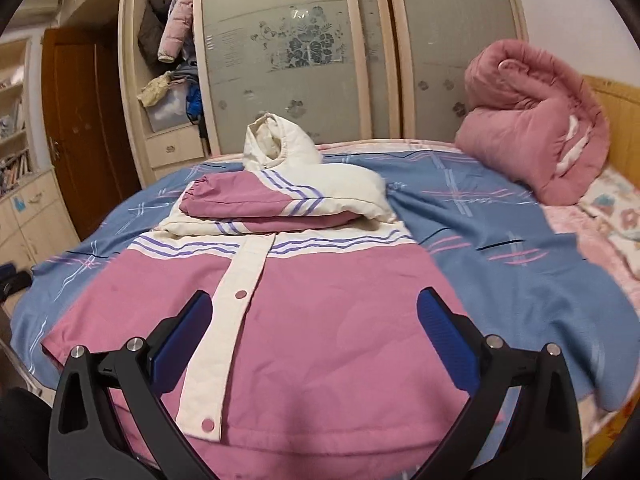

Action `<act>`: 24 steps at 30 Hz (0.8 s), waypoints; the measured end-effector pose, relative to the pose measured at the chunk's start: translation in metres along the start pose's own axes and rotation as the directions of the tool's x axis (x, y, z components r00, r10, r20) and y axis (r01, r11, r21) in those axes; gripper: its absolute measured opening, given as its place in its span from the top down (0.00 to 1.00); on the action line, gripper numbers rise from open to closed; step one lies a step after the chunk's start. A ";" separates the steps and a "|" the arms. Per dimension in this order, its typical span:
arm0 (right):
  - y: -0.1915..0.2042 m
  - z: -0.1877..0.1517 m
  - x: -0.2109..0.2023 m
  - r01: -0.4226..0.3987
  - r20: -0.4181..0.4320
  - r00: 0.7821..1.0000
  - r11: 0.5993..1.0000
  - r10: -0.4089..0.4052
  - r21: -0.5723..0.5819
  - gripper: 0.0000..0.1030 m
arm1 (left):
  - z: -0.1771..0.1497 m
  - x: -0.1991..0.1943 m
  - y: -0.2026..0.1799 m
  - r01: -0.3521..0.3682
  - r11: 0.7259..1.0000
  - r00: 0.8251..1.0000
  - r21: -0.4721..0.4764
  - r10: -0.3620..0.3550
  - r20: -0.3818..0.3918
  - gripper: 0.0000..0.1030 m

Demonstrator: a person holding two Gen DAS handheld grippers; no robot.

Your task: Fold large clothes

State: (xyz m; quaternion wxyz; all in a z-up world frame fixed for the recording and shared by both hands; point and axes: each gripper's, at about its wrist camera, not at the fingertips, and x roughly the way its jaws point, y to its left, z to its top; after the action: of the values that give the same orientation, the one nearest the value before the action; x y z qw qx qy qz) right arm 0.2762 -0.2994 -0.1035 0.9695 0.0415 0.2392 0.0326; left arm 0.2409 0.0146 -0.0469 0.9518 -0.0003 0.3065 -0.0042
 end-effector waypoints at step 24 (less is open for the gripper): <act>0.027 -0.004 -0.079 0.057 0.000 0.998 0.996 -0.058 -0.071 0.01 | -0.009 -0.068 -0.024 0.065 0.998 0.997 0.015 -0.065 0.033 0.02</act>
State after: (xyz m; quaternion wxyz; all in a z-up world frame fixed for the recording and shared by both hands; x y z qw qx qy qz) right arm 0.2031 -0.2791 -0.0676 0.9706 0.0000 0.2401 0.0132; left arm 0.1803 -0.0093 -0.0149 0.9562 -0.0036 0.2902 -0.0373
